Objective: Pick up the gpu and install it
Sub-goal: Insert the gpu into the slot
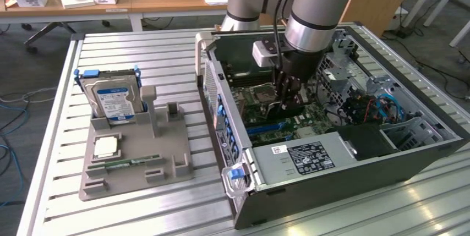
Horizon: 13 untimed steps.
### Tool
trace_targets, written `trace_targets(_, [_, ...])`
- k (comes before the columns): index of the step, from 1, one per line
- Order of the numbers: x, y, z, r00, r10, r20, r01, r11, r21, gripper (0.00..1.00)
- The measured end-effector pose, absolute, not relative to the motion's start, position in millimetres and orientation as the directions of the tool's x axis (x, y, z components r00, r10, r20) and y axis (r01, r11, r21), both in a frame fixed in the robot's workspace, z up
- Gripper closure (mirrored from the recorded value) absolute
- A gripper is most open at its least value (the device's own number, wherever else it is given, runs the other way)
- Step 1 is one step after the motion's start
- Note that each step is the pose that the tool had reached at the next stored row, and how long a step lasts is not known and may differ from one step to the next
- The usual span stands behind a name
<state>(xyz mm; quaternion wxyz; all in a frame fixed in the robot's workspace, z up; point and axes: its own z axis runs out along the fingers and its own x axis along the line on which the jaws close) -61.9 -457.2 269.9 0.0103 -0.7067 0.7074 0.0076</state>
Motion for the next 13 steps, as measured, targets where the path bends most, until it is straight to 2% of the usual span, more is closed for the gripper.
trace_targets(13, [-68.3,-458.0,268.9,-0.001,-1.000,-0.026,-1.000,0.001,-0.004,0.74])
